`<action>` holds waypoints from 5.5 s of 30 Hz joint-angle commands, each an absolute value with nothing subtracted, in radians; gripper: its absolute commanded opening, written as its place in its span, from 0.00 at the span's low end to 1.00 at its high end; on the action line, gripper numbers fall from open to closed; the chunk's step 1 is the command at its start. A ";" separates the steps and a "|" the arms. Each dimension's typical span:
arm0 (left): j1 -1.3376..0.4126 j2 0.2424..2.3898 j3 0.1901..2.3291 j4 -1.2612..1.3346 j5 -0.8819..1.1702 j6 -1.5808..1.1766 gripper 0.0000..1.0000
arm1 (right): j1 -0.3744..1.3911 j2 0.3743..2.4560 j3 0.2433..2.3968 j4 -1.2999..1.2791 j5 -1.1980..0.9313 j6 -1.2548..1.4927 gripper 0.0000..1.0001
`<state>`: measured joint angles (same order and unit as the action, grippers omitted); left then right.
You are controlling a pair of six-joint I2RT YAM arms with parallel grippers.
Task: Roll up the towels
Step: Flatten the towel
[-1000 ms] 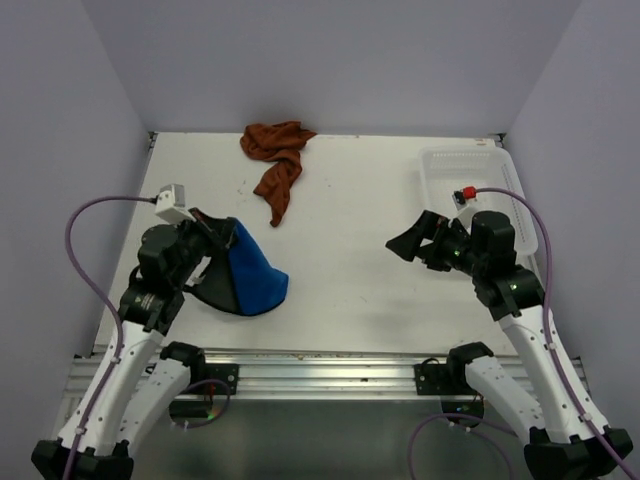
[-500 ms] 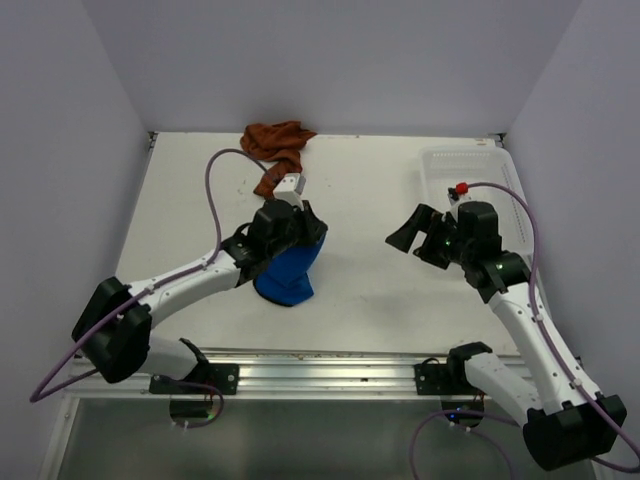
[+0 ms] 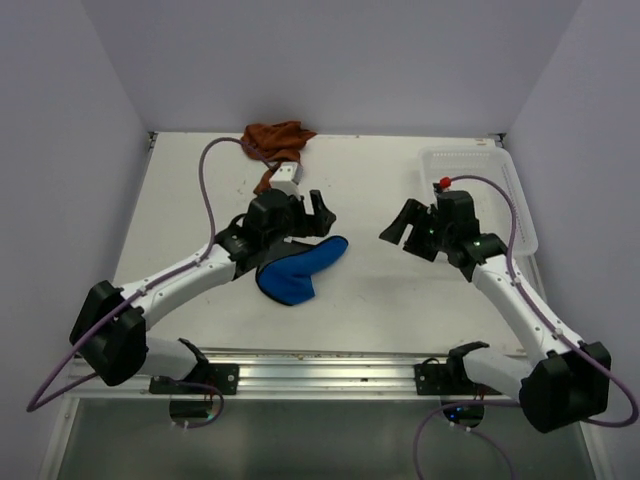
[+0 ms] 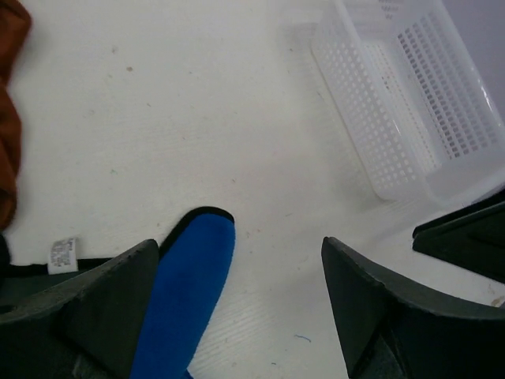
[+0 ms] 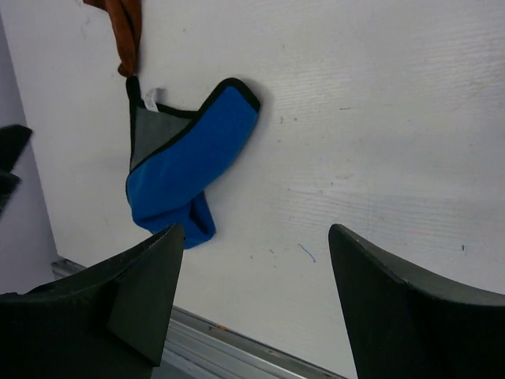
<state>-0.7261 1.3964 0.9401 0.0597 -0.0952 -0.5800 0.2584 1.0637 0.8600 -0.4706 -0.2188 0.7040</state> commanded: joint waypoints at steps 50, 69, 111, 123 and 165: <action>-0.400 1.750 0.897 -0.083 -0.193 -0.416 0.44 | 0.485 1.625 1.195 -0.497 -0.155 0.548 0.63; -0.451 1.537 0.816 -0.034 -0.267 -0.486 0.00 | 0.486 1.655 1.241 -0.491 -0.162 0.564 0.64; -0.552 1.155 1.012 -0.248 -0.107 -0.456 0.00 | 0.476 1.793 1.252 -0.238 -0.190 0.891 0.62; -0.552 1.186 1.014 -0.261 -0.118 -0.436 0.00 | 0.460 1.897 1.324 -0.172 -0.207 0.832 0.61; -0.552 1.192 1.017 -0.288 -0.187 -0.377 0.00 | 0.502 2.235 1.586 -0.092 -0.371 0.845 0.36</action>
